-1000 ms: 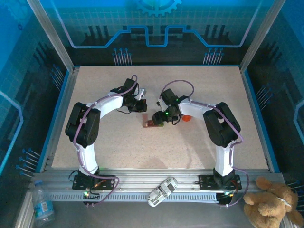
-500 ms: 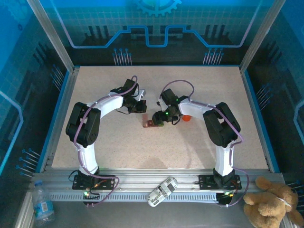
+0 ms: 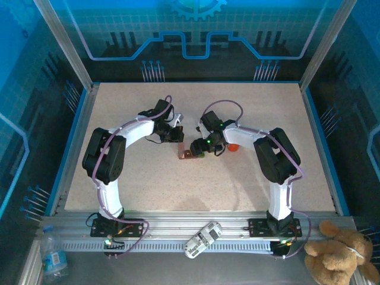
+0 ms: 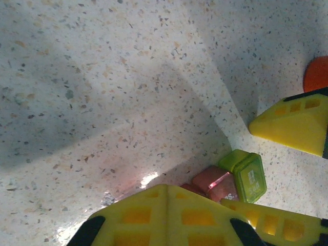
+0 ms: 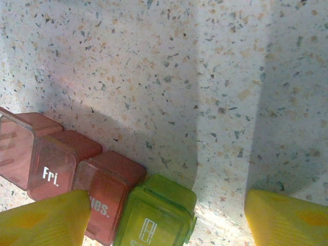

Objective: Sort the pills into containers

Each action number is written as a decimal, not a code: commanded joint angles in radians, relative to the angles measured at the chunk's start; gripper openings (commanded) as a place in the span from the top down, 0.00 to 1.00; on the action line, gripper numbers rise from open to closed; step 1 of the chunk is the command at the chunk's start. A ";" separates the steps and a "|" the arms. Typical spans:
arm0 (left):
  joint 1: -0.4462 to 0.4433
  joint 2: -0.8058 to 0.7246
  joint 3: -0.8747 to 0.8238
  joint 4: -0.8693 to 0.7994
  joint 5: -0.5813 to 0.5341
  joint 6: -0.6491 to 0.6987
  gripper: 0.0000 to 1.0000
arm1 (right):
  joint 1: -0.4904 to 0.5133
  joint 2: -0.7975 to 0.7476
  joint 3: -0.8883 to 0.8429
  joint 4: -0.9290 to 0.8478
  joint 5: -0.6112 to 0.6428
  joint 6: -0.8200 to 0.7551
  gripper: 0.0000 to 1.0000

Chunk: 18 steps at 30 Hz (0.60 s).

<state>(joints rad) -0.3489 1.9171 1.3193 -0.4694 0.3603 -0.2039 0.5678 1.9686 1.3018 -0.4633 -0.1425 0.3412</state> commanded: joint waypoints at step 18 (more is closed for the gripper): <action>-0.046 -0.152 -0.147 -0.002 0.032 -0.016 1.00 | -0.017 0.042 -0.010 -0.003 0.003 0.018 0.20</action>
<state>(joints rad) -0.3874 1.7992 1.2053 -0.4660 0.3752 -0.2089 0.5621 1.9697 1.3018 -0.4629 -0.1474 0.3454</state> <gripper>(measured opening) 0.047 0.798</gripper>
